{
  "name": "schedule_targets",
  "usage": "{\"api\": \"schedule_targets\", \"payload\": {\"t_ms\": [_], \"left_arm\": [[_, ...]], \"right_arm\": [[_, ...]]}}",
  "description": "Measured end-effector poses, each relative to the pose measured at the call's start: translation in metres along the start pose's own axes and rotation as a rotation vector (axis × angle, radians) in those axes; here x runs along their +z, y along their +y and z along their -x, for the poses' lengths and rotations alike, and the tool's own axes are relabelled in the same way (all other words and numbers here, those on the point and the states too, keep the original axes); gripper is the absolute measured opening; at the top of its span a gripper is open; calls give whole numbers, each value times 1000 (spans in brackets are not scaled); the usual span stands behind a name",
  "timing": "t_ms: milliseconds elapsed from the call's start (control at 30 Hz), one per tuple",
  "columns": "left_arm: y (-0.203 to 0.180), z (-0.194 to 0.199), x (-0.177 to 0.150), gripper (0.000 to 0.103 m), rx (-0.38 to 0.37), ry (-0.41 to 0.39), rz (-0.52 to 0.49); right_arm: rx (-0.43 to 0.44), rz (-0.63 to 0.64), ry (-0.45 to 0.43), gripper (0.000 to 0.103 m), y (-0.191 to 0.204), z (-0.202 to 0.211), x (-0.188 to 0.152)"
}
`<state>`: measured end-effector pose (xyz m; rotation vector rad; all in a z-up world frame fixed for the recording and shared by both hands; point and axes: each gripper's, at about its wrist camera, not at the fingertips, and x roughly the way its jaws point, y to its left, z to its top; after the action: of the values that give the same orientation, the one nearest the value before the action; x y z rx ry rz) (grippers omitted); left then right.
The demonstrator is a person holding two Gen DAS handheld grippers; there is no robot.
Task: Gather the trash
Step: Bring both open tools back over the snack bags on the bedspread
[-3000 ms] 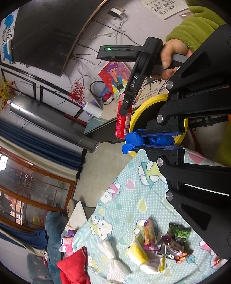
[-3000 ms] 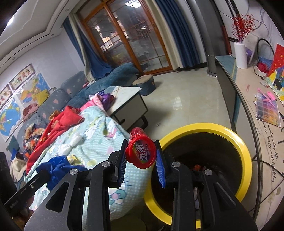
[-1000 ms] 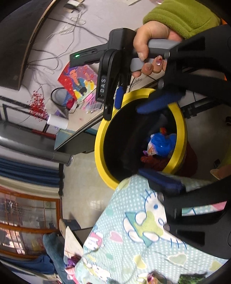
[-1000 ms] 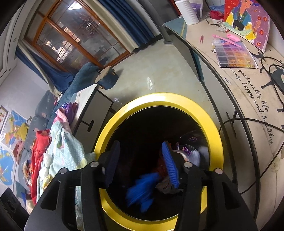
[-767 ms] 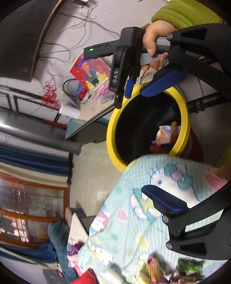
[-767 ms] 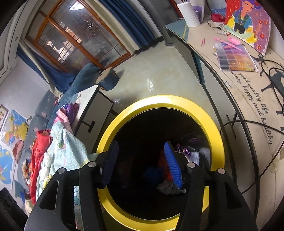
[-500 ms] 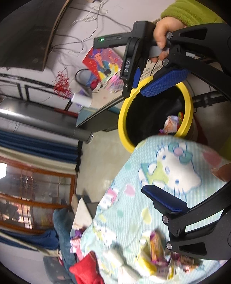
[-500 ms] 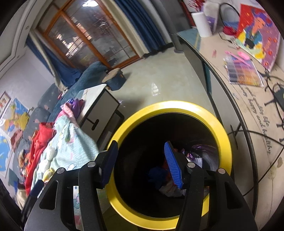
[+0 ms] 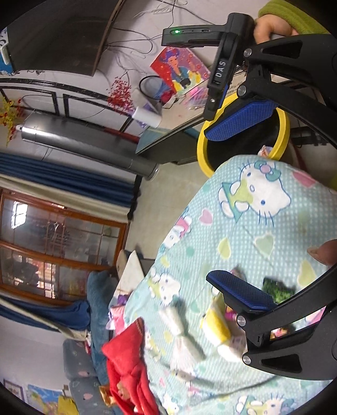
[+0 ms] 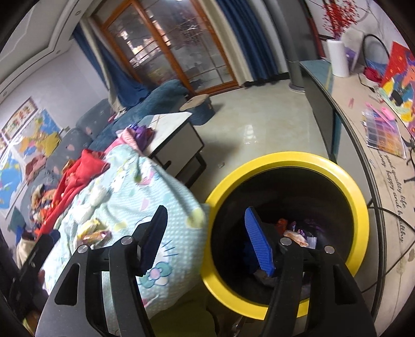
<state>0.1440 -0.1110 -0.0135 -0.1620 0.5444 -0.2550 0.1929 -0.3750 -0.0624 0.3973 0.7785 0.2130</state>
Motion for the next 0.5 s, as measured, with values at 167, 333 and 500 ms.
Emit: {"api": "schedule_targets", "payload": {"t_ms": [167,333,500], "left_arm": [[13,12,2,92,22,-27,12],[24,24,6,92,39,-54,24],[36,36,8,92,67,-76,33]], "right_arm": [[3,52,9,60,20,-2,-4],[2,89,3,60,35,0,-8],[19,110,13,63,52,-1,-12]]}}
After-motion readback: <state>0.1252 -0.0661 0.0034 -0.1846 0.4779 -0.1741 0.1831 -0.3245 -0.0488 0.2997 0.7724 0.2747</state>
